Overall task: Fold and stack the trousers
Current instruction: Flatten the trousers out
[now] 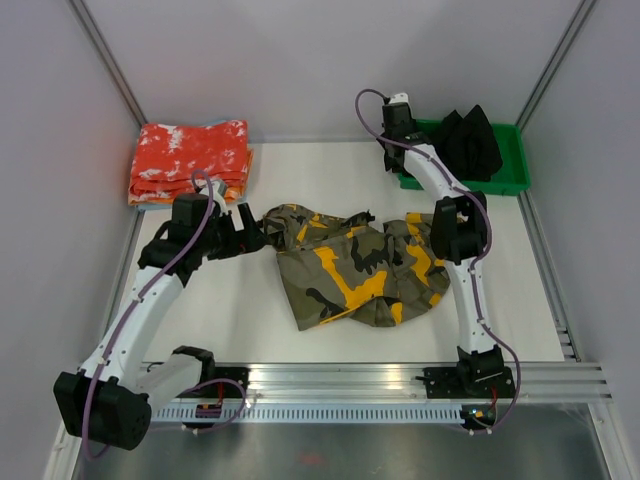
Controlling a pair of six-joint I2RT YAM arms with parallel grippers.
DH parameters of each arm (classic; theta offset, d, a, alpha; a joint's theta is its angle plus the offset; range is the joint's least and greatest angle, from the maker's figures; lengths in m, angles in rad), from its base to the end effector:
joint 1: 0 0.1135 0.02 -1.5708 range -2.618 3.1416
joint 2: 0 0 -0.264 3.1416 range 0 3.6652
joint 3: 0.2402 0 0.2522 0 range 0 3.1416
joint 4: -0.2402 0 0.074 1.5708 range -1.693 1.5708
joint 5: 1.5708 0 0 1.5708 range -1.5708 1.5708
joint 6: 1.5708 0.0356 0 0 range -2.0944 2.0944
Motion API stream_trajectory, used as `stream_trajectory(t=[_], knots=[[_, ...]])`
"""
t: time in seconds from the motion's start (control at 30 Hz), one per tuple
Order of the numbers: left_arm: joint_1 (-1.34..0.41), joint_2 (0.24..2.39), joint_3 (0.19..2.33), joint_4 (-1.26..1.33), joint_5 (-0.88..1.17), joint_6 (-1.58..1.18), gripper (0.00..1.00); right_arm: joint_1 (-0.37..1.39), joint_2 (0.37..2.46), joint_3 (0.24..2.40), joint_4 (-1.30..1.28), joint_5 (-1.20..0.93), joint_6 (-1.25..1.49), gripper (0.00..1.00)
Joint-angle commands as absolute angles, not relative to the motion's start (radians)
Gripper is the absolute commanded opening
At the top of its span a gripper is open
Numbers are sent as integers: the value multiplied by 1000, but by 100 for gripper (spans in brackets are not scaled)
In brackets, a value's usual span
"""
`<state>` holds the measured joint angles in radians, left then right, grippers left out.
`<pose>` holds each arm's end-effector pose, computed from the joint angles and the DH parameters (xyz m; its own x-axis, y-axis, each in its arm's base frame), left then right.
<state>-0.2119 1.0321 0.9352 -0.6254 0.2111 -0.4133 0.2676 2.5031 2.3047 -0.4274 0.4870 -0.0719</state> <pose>0.2094 -0.0527 0.3042 -0.7362 -0.2433 -0.6315 0.0695 0.9010 -0.4282 0.5536 0.1345 0.2196 -0.5729 -0.2229 -0.7887 0.0912 0.9390 -0.3316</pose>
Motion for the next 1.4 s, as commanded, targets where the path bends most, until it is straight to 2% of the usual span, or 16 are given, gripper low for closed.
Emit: stream_trajectory(t=[0.0, 0.17, 0.27, 0.3, 0.33, 0.4, 0.43, 0.6, 0.87, 1.1, 1.17, 1.23, 1.27, 1.37], knots=[[-216, 1028, 939, -586, 216, -397, 100, 226, 2381, 2368, -437, 462, -28, 0], [-218, 1022, 933, -581, 224, -400, 100, 134, 2247, 2338, -422, 387, 41, 0], [-218, 1014, 928, -574, 227, -402, 100, 92, 2204, 2303, -445, 206, 43, 2], [-216, 1012, 927, -572, 227, -402, 100, 92, 2207, 2296, -463, 162, 31, 13], [-218, 1014, 925, -571, 229, -402, 100, 95, 2207, 2277, -475, 59, 9, 53], [-216, 1017, 925, -566, 230, -403, 100, 107, 2197, 2193, -460, 17, 9, 82], [-218, 1019, 928, -566, 233, -405, 100, 124, 2200, 2178, -465, 9, 9, 93], [-216, 1014, 933, -577, 230, -397, 100, 196, 2278, 2174, -509, 70, -51, 98], [-216, 1023, 931, -589, 216, -385, 100, 264, 2396, 2210, -512, 296, -97, 98], [-218, 1031, 922, -589, 210, -383, 100, 281, 2410, 2152, -466, 489, -146, 96], [-216, 1035, 922, -589, 210, -382, 100, 281, 2421, 2154, -460, 518, -156, 90], [-216, 1037, 925, -589, 212, -385, 100, 281, 2425, 2155, -456, 522, -163, 75], [-218, 1038, 927, -588, 210, -384, 100, 281, 2425, 2158, -454, 512, -160, 59], [-216, 1042, 927, -584, 212, -384, 100, 282, 2428, 2169, -451, 485, -155, 39]])
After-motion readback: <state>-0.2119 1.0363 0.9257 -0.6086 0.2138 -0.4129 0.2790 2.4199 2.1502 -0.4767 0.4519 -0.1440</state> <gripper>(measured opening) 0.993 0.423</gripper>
